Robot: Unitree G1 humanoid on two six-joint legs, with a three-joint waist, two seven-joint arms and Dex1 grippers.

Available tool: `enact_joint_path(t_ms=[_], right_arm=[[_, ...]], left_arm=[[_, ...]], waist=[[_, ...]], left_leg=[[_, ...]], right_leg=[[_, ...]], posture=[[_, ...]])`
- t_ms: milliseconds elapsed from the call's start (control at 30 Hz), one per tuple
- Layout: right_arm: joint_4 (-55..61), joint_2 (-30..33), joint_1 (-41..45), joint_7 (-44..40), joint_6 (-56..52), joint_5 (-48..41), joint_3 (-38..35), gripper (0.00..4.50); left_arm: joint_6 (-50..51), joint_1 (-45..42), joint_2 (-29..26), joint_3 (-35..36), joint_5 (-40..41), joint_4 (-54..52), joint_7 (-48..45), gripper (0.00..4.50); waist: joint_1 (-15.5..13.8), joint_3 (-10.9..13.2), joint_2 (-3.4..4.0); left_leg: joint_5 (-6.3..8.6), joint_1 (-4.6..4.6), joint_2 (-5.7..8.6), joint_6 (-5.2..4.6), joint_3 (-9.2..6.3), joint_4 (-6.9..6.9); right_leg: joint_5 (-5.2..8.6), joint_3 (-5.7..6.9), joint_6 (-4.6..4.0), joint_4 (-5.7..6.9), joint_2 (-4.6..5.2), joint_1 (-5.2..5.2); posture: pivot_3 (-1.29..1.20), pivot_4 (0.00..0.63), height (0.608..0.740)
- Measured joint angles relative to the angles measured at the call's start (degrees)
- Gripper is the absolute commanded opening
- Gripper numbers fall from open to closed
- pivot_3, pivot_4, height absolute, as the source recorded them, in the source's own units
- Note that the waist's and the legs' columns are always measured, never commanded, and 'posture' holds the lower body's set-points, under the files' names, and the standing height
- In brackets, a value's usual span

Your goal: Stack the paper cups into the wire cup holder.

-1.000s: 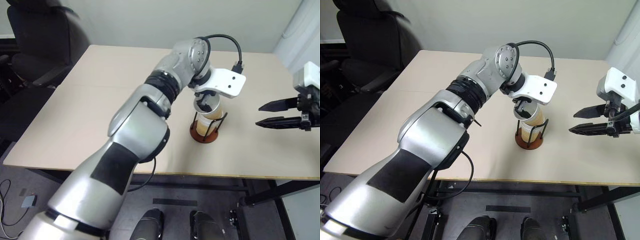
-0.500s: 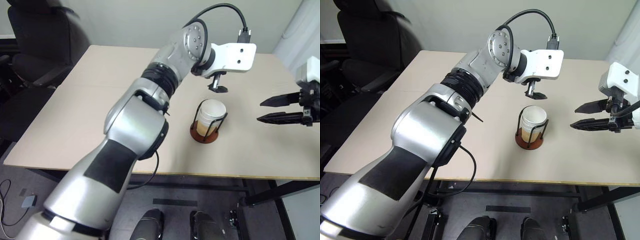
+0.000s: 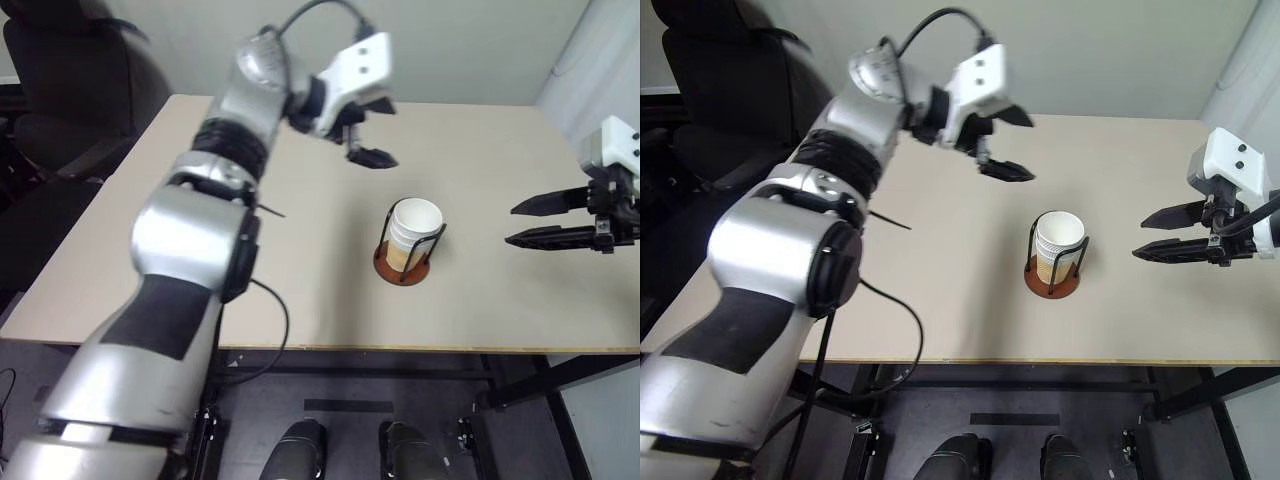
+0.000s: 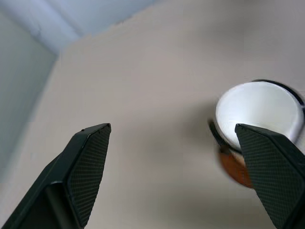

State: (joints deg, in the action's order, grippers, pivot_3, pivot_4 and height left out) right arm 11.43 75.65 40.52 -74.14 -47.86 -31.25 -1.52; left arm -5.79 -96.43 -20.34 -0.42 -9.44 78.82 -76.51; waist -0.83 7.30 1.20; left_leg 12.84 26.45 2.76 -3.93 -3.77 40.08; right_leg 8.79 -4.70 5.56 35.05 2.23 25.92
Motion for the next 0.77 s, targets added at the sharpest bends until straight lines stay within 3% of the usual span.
enact_joint_path(t_ms=[133, 367, 767], right_arm=[[-4.25, -3.02, 2.60, -0.35, 3.04, 3.07, 3.12, 2.34], [-9.26, -7.87, 5.99, -1.88, 8.18, 8.17, 7.75, 2.34], [-11.33, -11.81, 7.49, -3.58, 11.16, 11.29, 9.53, 2.34]], left_arm=[[6.57, 2.11, -6.34, 4.82, 5.32, -1.07, -4.14, 4.46], [12.74, 7.97, -15.23, 6.50, 8.35, -3.85, -7.90, 4.46], [15.60, 11.76, -18.51, 7.49, 11.55, -7.23, -3.61, 4.46]], waist=[[-0.18, 0.03, 0.09], [0.08, 0.01, 0.02], [0.12, 0.04, 0.11]], left_leg=[[-0.04, -0.08, 0.03, -0.07, -0.05, 0.03], [-0.12, -0.03, 0.14, 0.06, -0.04, -0.04], [-0.34, -0.05, 0.18, 0.41, -0.35, -0.11]], right_leg=[[0.14, 0.05, -0.29, -0.04, 0.13, 0.04], [0.17, 0.42, -0.57, 0.18, -0.12, 0.08], [0.35, 0.16, -0.94, 0.16, 0.15, 0.03]], posture=[[0.00, 0.150, 0.740], [0.00, 0.150, 0.740], [0.00, 0.150, 0.740]])
